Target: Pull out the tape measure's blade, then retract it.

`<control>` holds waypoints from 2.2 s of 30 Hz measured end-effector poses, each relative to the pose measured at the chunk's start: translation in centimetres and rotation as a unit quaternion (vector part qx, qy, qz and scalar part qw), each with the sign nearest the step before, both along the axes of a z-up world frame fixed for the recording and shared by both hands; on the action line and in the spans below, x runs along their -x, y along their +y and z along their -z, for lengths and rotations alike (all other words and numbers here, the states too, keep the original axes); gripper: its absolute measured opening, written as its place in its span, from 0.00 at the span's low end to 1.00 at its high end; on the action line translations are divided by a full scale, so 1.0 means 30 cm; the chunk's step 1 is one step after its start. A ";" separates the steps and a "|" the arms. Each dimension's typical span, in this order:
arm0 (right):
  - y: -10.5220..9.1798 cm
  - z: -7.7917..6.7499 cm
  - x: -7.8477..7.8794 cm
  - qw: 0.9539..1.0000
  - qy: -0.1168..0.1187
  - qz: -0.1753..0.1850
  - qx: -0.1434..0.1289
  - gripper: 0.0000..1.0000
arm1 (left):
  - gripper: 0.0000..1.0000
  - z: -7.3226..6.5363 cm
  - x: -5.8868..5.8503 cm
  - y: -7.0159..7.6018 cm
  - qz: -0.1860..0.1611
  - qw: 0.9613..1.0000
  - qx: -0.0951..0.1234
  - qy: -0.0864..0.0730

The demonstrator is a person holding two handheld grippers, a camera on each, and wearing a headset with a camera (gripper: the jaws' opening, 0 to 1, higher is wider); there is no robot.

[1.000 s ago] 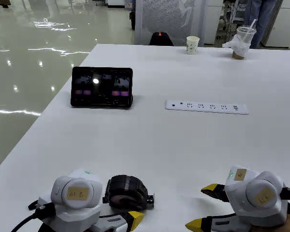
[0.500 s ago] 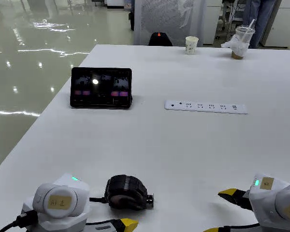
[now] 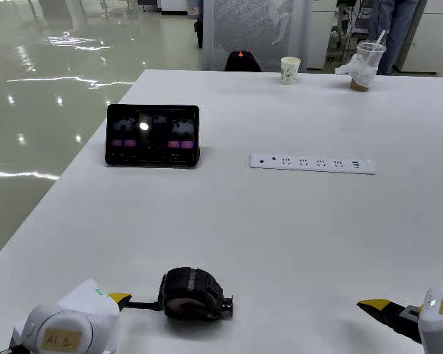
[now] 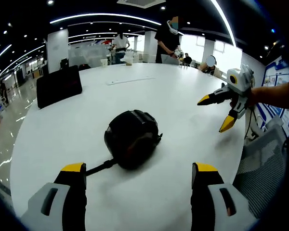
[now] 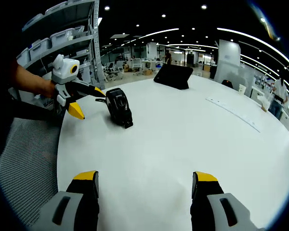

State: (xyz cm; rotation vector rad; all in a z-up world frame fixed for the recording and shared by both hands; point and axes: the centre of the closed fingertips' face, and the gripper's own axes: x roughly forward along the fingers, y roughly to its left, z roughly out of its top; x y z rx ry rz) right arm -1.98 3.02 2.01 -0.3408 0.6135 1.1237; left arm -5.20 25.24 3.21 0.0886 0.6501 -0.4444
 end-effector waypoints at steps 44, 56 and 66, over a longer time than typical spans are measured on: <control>-0.024 -0.059 0.074 0.999 -0.010 0.037 -0.038 0.99 | 0.99 -0.079 0.081 -0.044 0.054 0.998 0.020 -0.041; -0.024 -0.062 0.075 0.998 -0.010 0.039 -0.042 0.99 | 0.99 -0.075 0.075 -0.034 0.050 0.998 0.016 -0.036; -0.032 -0.066 0.074 0.998 -0.010 0.041 -0.042 0.99 | 0.99 -0.079 0.073 -0.019 0.045 0.998 0.014 -0.039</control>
